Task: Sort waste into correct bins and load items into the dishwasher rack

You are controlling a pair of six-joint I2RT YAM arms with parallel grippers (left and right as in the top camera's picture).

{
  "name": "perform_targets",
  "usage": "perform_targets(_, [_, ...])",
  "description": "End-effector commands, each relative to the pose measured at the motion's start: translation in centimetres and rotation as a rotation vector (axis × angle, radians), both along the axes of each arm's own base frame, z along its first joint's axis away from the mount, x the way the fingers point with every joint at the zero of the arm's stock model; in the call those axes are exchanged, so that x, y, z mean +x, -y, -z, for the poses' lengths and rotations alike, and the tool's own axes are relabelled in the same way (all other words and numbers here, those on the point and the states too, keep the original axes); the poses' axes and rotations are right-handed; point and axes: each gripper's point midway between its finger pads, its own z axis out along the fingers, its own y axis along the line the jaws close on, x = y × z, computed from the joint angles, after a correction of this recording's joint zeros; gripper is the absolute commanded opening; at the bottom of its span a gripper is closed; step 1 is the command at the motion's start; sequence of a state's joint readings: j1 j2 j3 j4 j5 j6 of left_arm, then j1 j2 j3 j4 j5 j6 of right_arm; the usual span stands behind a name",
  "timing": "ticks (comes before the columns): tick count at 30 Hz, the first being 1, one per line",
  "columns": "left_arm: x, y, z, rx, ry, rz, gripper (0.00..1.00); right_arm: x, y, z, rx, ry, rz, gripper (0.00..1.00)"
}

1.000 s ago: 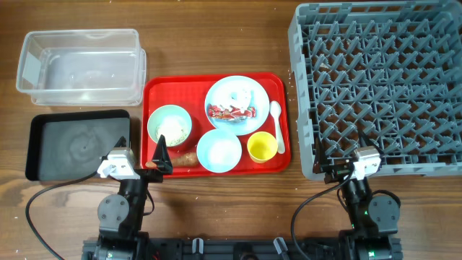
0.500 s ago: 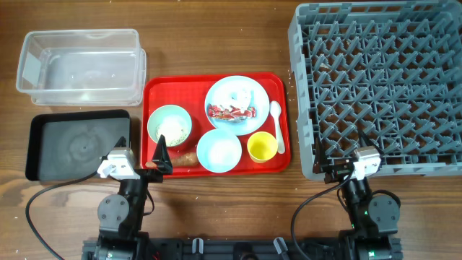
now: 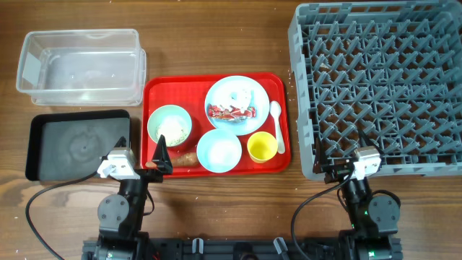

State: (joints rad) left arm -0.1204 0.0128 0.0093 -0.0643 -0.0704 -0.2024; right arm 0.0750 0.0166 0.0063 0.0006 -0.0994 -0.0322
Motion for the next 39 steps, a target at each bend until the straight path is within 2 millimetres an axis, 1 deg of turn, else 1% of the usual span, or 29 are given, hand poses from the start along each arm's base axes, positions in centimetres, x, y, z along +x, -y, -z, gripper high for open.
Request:
perform_targets(1, [0.0, -0.2, 0.1, 0.011, 0.002, -0.008, 1.0, 0.1, 0.4, -0.4, 0.012, 0.014, 0.023, 1.0])
perform_targets(3, [0.0, -0.2, 0.1, 0.012, 0.002, -0.008, 1.0, 0.1, 0.6, -0.5, 0.042, 0.011, 0.034, 1.0])
perform_targets(5, [0.0, -0.2, 0.0, 0.011, 0.003, -0.008, 1.0, -0.1, 0.8, -1.3, 0.042, 0.022, 0.045, 1.0])
perform_targets(7, [-0.1, -0.2, -0.8, 0.011, 0.006, -0.008, 1.0, -0.2, 1.4, -2.7, 0.043, 0.03, 0.08, 1.0])
perform_targets(8, [-0.3, -0.2, -1.4, 0.012, -0.003, -0.008, 1.0, -0.3, 1.4, -3.5, 0.042, 0.027, 0.08, 1.0])
perform_targets(10, [-0.4, -0.2, -2.3, 0.015, -0.025, -0.008, 1.0, -0.2, 1.4, -4.4, 0.04, 0.005, 0.08, 1.0])
perform_targets(12, [-0.3, -0.2, -3.5, 0.022, -0.086, -0.007, 1.0, 0.2, 1.4, -6.0, 0.035, -0.041, 0.08, 1.0])
perform_targets(14, [0.4, -0.1, -4.4, 0.033, -0.179, -0.005, 1.0, 1.0, 1.3, -7.5, 0.031, -0.102, 0.081, 1.0])
perform_targets(16, [1.1, 0.3, -5.0, 0.043, -0.291, 0.013, 1.0, 1.9, 1.2, -8.2, 0.02, -0.2, 0.083, 1.0])
perform_targets(18, [1.6, 0.8, -5.1, 0.048, -0.403, 0.038, 1.0, 2.5, 1.2, -8.2, 0.009, -0.297, 0.085, 1.0])
perform_targets(21, [1.9, 1.9, -4.9, 0.043, -0.604, 0.1, 1.0, 3.4, 1.1, -7.6, -0.011, -0.465, 0.087, 1.0])
perform_targets(22, [1.8, 2.0, -4.6, 0.049, -0.721, 0.102, 1.0, 3.9, 1.1, -7.0, -0.024, -0.563, 0.088, 1.0])
perform_targets(24, [1.7, 2.1, -4.2, 0.048, -0.769, 0.109, 1.0, 4.3, 0.8, -6.3, -0.027, -0.609, 0.077, 1.0])
perform_targets(26, [1.6, 2.6, -3.8, 0.036, -0.789, 0.134, 1.0, 4.4, 0.1, -5.8, -0.016, -0.631, 0.035, 1.0])
perform_targets(29, [1.9, 3.1, -3.9, 0.022, -0.778, 0.162, 1.0, 4.4, 0.1, -5.8, -0.016, -0.632, 0.034, 1.0])
perform_targets(31, [2.9, 3.8, -4.8, 0.007, -0.725, 0.192, 1.0, 4.3, 0.1, -5.7, -0.016, -0.638, 0.034, 1.0])
perform_targets(32, [3.8, 4.1, -5.4, -0.003, -0.689, 0.205, 1.0, 4.1, 0.1, -5.5, -0.017, -0.648, 0.034, 1.0])
perform_targets(34, [5.5, 4.5, -5.3, -0.017, -0.669, 0.207, 1.0, 4.0, 0.1, -5.3, -0.017, -0.655, 0.034, 1.0])
perform_targets(35, [6.2, 4.9, -4.9, -0.029, -0.675, 0.211, 1.0, 4.0, 0.1, -5.3, -0.018, -0.658, 0.034, 1.0])
perform_targets(36, [7.7, 5.9, -3.6, -0.039, -0.708, 0.228, 1.0, 4.0, 0.1, -5.3, -0.017, -0.659, 0.034, 1.0])
perform_targets(37, [8.6, 6.9, -2.6, -0.027, -0.744, 0.249, 1.0, 4.0, 0.1, -5.3, -0.014, -0.659, 0.035, 1.0])
perform_targets(38, [10.0, 8.6, -1.2, -0.009, -0.798, 0.283, 1.0, 4.0, 0.1, -5.3, 0.002, -0.662, 0.041, 1.0])
perform_targets(39, [11.0, 9.9, -0.4, 0.004, -0.829, 0.306, 1.0, 4.0, 0.1, -5.3, 0.004, -0.663, 0.041, 1.0])
